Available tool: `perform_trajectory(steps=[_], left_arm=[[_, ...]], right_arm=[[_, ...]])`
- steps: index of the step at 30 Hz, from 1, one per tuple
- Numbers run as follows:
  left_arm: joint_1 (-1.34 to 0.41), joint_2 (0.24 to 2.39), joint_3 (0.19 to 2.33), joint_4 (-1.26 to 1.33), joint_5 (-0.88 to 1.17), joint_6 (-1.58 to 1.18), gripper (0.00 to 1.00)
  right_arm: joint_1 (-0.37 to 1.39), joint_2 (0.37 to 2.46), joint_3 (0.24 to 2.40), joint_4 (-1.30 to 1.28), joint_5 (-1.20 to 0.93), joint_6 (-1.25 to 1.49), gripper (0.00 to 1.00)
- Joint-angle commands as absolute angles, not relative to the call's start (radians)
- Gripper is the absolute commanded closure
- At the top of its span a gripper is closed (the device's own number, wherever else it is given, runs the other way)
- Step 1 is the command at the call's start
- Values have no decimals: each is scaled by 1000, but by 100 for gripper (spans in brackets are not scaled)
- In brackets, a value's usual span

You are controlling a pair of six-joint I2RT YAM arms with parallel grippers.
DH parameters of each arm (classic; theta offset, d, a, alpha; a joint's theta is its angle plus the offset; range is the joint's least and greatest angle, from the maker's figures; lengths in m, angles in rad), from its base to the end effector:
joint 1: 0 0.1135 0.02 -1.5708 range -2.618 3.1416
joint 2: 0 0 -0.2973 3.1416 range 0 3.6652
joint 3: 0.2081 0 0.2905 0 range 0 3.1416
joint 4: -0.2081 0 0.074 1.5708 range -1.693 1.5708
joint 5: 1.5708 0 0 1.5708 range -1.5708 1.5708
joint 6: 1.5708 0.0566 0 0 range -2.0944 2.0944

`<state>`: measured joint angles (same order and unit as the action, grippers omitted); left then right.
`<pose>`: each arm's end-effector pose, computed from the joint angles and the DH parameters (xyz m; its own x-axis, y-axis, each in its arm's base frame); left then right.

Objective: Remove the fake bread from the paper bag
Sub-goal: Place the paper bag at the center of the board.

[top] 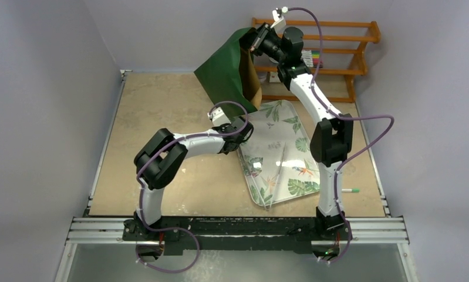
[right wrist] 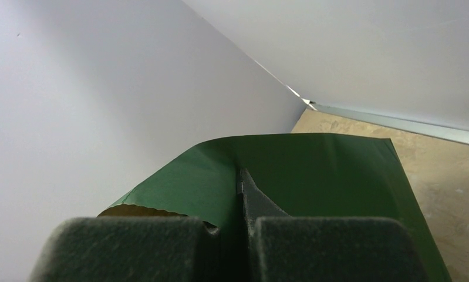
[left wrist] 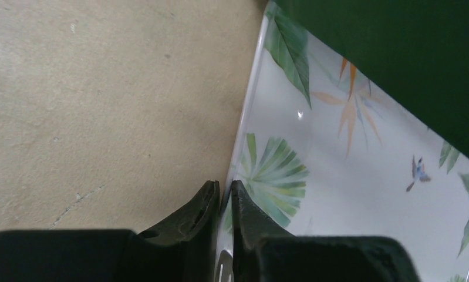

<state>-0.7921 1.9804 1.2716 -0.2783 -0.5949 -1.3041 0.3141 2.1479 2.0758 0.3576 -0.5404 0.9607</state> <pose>0.3456 -0.3051 0.1459 -0.5139 -0.6167 -0.5963 -0.4671 0.7842 -0.4084 0.5499 0.2092 0.4365 -0.4485 0.5933 -0.6685 -0.6403 0.3086 0.7034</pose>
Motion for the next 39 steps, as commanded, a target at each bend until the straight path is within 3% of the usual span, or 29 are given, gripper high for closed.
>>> perform_trajectory(steps=[1, 6, 12, 25, 30, 39], left_arm=[[-772, 1923, 1296, -306, -730, -1360, 79], [-785, 1778, 1245, -375, -755, -1355, 45], [-807, 1590, 1220, -482, -802, -1363, 42], [-808, 1318, 1443, -805, -1096, -1341, 39], [-808, 1314, 1565, -875, -1216, -1274, 30], [-808, 1335, 1709, -912, -1249, -1161, 24]], right_arm=[[318, 2134, 2161, 496, -558, 1000, 100], [322, 2156, 2175, 516, -561, 1012, 100], [350, 2192, 2204, 535, -566, 1012, 100], [507, 2281, 2305, 453, -483, 888, 100], [590, 2243, 2212, 459, -388, 811, 100], [693, 2085, 1970, 409, -147, 636, 100]])
